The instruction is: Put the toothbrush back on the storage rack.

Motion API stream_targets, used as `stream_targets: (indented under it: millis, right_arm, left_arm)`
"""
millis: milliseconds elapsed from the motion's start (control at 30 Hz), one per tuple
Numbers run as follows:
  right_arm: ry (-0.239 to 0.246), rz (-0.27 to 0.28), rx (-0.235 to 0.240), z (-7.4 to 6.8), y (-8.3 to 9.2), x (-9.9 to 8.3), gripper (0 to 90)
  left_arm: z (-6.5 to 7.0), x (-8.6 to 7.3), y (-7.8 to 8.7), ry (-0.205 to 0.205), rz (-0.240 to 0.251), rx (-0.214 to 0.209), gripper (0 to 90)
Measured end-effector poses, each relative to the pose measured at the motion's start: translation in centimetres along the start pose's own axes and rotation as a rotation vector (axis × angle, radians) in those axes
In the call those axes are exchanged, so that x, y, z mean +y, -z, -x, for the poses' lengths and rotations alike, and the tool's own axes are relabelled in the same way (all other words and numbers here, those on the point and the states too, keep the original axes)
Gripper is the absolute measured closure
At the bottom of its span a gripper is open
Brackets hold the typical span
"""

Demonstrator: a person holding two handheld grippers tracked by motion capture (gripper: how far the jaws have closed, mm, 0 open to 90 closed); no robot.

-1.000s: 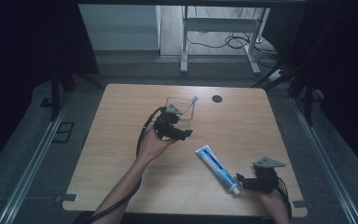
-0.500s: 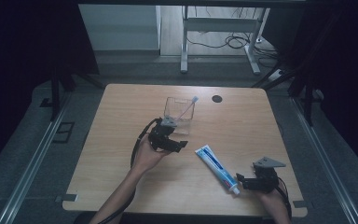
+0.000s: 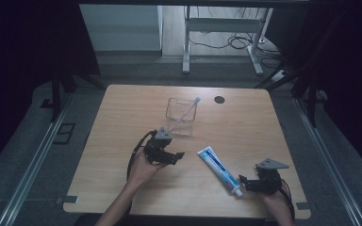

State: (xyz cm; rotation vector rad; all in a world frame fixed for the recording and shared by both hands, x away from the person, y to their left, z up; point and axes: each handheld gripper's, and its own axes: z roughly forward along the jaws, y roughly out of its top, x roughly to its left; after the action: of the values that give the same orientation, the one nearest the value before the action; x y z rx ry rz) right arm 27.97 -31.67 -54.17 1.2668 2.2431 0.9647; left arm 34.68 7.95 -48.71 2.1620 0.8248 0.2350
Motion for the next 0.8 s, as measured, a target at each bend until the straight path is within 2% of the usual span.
stream_targets:
  millis: [433, 800]
  right_arm:
    - [0.000, 0.000, 0.000, 0.0, 0.0, 0.0, 12.7]
    - [0.000, 0.000, -0.001, 0.0, 0.0, 0.0, 12.9]
  left_arm:
    - [1.1, -2.7, 0.3, -0.017, 0.001, 0.018, 20.3]
    - [1.4, -5.1, 0.4, 0.001, -0.018, 0.027, 16.3]
